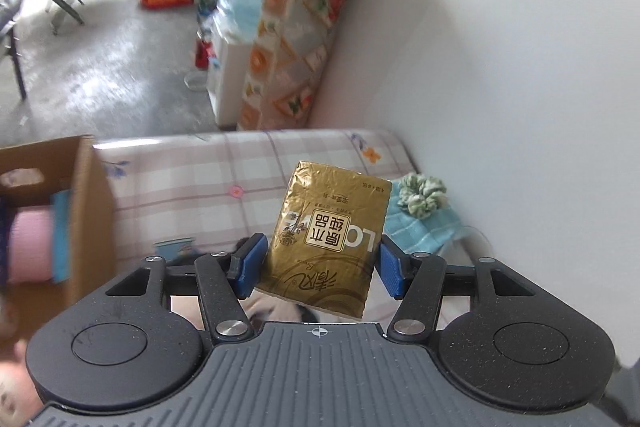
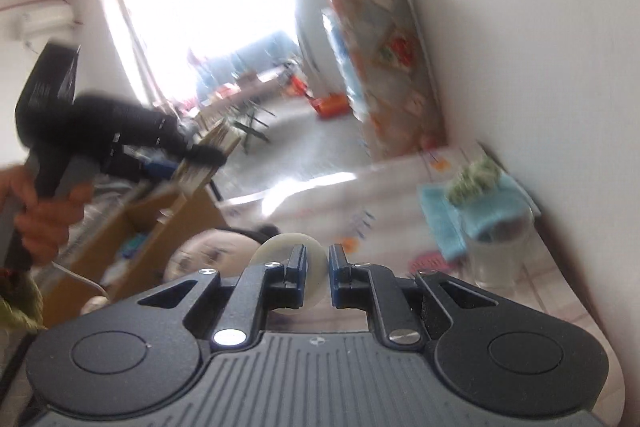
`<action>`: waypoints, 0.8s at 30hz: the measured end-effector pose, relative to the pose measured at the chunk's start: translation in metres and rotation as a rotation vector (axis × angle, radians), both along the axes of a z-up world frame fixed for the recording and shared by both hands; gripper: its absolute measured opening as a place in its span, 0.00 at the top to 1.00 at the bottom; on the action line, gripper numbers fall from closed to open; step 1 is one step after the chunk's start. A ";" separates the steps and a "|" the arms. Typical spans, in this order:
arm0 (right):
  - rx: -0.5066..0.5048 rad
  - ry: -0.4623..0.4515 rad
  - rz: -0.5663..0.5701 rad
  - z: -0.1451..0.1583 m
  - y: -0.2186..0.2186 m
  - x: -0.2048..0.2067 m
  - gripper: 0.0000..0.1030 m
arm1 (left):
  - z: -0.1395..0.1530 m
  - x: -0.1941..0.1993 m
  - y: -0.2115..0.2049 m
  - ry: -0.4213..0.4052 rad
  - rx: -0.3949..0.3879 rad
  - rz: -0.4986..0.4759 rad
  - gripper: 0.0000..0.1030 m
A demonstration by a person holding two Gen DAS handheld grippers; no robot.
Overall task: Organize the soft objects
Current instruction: 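Carry the gold package and tape roll over the cardboard box with both grippers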
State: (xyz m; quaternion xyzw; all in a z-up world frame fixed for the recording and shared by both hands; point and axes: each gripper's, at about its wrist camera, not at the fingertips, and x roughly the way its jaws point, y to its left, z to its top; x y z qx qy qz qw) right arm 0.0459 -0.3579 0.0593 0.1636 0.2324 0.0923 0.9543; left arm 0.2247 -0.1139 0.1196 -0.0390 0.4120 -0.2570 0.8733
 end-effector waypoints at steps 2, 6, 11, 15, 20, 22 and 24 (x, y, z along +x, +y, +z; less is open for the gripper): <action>0.009 -0.038 0.031 0.014 0.006 -0.008 0.88 | 0.008 -0.023 0.026 -0.030 -0.032 0.032 0.44; 0.017 -0.089 0.121 0.037 0.028 -0.016 0.88 | 0.019 -0.061 0.082 -0.070 -0.090 0.117 0.44; 0.026 -0.136 0.257 0.059 0.071 -0.008 0.88 | 0.024 -0.092 0.149 -0.102 -0.126 0.234 0.44; 0.035 -0.140 0.361 0.070 0.115 0.009 0.88 | 0.020 -0.102 0.185 -0.105 -0.124 0.319 0.44; 0.031 -0.094 0.468 0.076 0.171 0.043 0.88 | 0.005 -0.099 0.221 -0.070 -0.152 0.391 0.44; 0.018 -0.064 0.494 0.074 0.192 0.062 0.88 | -0.003 -0.093 0.231 -0.050 -0.157 0.410 0.44; 0.008 -0.016 0.515 0.069 0.211 0.081 0.88 | -0.012 -0.086 0.243 -0.024 -0.161 0.432 0.44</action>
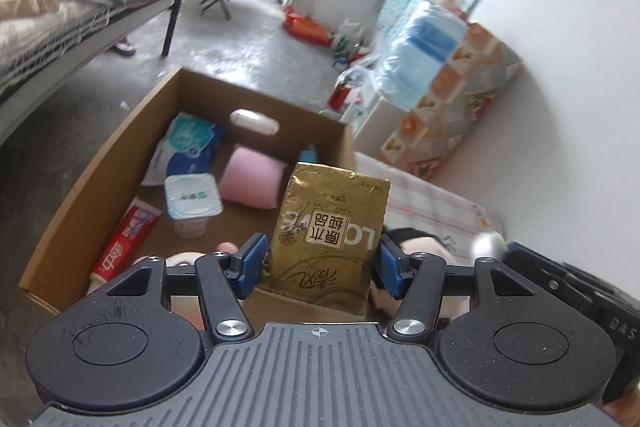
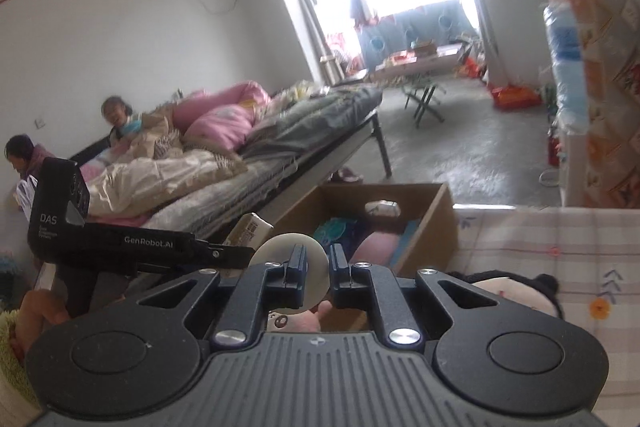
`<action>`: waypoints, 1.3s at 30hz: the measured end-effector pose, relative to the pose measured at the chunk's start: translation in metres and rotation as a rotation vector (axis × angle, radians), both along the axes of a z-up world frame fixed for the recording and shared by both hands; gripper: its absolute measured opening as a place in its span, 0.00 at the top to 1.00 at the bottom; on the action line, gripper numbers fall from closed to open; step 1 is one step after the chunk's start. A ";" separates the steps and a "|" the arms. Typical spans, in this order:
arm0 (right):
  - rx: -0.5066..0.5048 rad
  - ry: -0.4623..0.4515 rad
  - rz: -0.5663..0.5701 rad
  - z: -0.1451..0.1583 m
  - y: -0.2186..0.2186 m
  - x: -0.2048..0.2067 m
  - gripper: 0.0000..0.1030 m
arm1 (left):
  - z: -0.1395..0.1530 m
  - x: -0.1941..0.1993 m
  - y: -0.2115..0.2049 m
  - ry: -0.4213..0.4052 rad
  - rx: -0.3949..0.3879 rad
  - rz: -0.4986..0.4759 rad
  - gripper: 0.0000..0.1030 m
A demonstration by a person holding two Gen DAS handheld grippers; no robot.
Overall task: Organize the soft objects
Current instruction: 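Carry the gold package and tape roll over the cardboard box with both grippers, then lower both items into the cardboard box and open both grippers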
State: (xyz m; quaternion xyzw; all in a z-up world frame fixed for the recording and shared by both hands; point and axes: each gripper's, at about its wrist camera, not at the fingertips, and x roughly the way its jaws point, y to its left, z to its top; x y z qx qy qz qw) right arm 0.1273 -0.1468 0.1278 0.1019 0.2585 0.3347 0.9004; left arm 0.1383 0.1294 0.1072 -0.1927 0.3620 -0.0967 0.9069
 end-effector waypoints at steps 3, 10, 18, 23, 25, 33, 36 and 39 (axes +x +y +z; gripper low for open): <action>-0.024 0.092 0.034 -0.012 0.028 0.031 0.88 | -0.015 0.020 0.015 0.042 -0.015 0.037 0.44; -0.159 0.260 0.079 -0.047 0.096 0.097 0.88 | -0.043 0.044 0.059 0.082 -0.040 0.135 0.45; -0.386 0.365 0.093 -0.085 0.167 0.150 0.88 | -0.062 0.055 0.088 0.112 -0.074 0.174 0.45; -0.488 0.382 0.079 -0.103 0.192 0.166 0.88 | -0.066 0.056 0.099 0.112 -0.077 0.181 0.46; -0.488 0.383 0.076 -0.106 0.196 0.171 0.88 | -0.067 0.056 0.103 0.113 -0.083 0.185 0.47; -0.362 0.361 0.081 -0.089 0.172 0.163 0.87 | -0.067 0.056 0.096 0.123 -0.087 0.148 0.48; -0.268 0.324 0.085 -0.069 0.138 0.140 0.86 | -0.065 0.058 0.082 0.132 -0.076 0.098 0.48; -0.192 0.257 0.078 -0.047 0.100 0.107 0.86 | -0.064 0.063 0.060 0.154 -0.051 0.043 0.48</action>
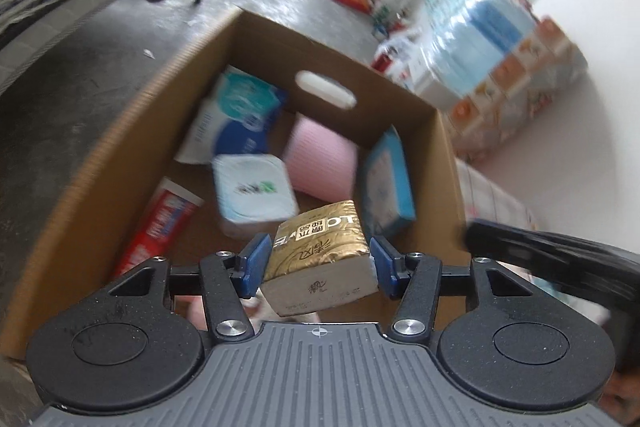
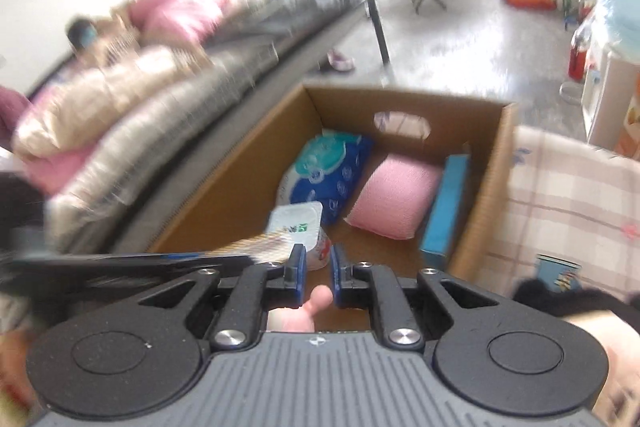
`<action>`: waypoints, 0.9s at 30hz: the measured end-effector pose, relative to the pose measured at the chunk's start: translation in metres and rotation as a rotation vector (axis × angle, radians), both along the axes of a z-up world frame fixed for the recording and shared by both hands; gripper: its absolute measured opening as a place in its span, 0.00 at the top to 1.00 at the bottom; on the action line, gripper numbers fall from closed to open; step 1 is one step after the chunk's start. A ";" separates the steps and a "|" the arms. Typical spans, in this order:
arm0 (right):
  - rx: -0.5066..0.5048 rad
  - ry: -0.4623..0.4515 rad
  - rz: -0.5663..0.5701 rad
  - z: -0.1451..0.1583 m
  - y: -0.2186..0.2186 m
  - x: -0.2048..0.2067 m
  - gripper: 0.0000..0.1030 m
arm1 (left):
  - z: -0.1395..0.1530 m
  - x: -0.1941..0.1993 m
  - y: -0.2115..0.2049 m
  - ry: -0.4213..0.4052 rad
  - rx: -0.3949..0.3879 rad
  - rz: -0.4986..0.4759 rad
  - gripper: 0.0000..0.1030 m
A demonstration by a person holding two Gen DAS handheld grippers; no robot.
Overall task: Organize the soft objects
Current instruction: 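Lower both items into the cardboard box and open both grippers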
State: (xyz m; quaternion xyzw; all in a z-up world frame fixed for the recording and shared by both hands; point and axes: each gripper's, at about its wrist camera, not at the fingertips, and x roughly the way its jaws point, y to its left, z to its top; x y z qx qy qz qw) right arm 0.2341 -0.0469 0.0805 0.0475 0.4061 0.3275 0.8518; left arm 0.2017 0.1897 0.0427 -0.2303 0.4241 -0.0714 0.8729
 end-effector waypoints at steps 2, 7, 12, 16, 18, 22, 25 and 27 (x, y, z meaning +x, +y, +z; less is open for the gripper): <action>0.027 -0.061 -0.009 0.010 -0.024 -0.024 0.86 | -0.002 0.007 -0.015 0.023 0.021 -0.019 0.48; 0.043 -0.169 -0.038 0.016 -0.065 -0.074 0.86 | -0.019 0.033 -0.049 0.095 0.033 -0.064 0.48; -0.001 -0.207 -0.078 0.000 -0.084 -0.100 0.86 | -0.044 0.058 -0.068 0.182 -0.034 -0.089 0.45; -0.003 -0.195 -0.111 -0.011 -0.094 -0.105 0.86 | -0.060 0.064 -0.078 0.256 -0.067 -0.104 0.42; 0.008 -0.193 -0.120 -0.014 -0.099 -0.106 0.86 | -0.061 0.064 -0.080 0.267 -0.064 -0.103 0.36; 0.023 -0.197 -0.130 -0.015 -0.106 -0.108 0.86 | -0.057 0.060 -0.079 0.265 -0.079 -0.094 0.34; 0.032 -0.200 -0.132 -0.015 -0.110 -0.111 0.86 | -0.056 0.057 -0.079 0.271 -0.076 -0.095 0.33; 0.036 -0.204 -0.136 -0.016 -0.113 -0.114 0.86 | -0.054 0.055 -0.078 0.274 -0.082 -0.094 0.31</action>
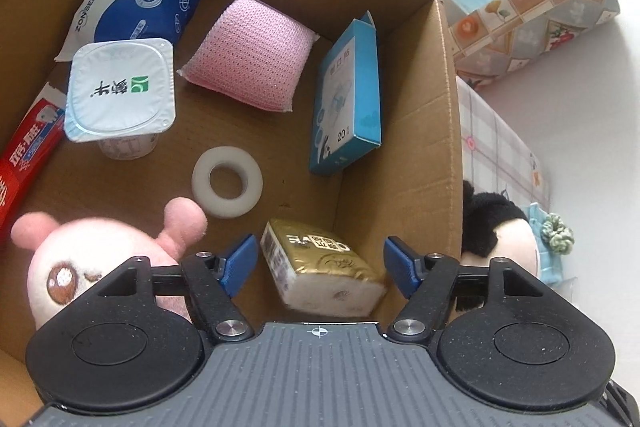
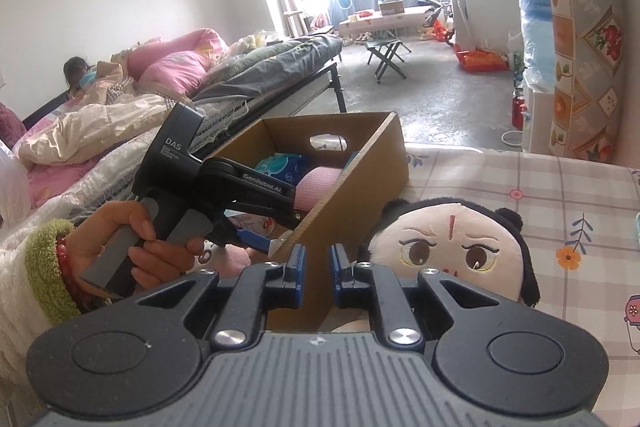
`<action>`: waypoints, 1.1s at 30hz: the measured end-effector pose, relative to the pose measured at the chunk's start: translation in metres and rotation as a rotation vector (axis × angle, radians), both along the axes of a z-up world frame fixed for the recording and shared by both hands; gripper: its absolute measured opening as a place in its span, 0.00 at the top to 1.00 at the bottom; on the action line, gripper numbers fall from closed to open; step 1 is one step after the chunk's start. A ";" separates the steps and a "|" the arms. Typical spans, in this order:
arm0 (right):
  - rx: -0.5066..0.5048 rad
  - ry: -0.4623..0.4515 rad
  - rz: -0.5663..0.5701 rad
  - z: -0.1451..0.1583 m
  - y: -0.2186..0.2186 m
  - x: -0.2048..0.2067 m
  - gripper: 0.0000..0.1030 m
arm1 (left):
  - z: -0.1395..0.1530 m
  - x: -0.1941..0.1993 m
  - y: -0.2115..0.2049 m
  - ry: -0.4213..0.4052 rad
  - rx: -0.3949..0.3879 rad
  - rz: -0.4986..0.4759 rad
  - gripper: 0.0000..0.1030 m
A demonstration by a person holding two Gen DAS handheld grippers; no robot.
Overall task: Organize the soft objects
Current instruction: 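Lower both items into the cardboard box and open both grippers, then move both grippers back over the bed toward the blue towel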
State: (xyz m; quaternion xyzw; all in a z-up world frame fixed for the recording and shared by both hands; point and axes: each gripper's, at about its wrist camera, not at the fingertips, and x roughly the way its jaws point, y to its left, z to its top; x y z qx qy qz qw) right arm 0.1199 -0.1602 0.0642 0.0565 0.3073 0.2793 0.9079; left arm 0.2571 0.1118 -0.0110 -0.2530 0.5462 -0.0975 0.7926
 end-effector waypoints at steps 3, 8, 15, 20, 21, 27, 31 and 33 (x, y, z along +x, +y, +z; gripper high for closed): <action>0.004 0.005 -0.008 -0.001 0.000 -0.002 0.86 | 0.003 -0.004 0.001 -0.002 0.000 0.000 0.30; 0.004 0.014 -0.018 -0.002 -0.002 -0.009 0.85 | 0.013 -0.012 0.003 -0.031 -0.002 0.006 0.28; 0.041 -0.004 -0.092 -0.004 -0.018 -0.033 0.41 | 0.045 -0.041 0.004 -0.154 0.025 0.011 0.12; 0.046 -0.039 -0.190 -0.010 -0.036 -0.059 0.28 | 0.073 -0.074 -0.007 -0.278 0.068 -0.007 0.03; 0.051 -0.040 -0.209 -0.011 -0.040 -0.062 0.27 | 0.077 -0.078 -0.009 -0.292 0.063 -0.011 0.02; 0.066 -0.045 -0.328 -0.023 -0.073 -0.086 0.26 | 0.105 -0.100 -0.041 -0.385 0.144 -0.076 0.00; 0.081 -0.045 -0.384 -0.029 -0.099 -0.098 0.26 | 0.127 -0.108 -0.075 -0.450 0.200 -0.145 0.00; 0.088 -0.054 -0.407 -0.030 -0.112 -0.102 0.26 | 0.135 -0.109 -0.092 -0.460 0.201 -0.179 0.00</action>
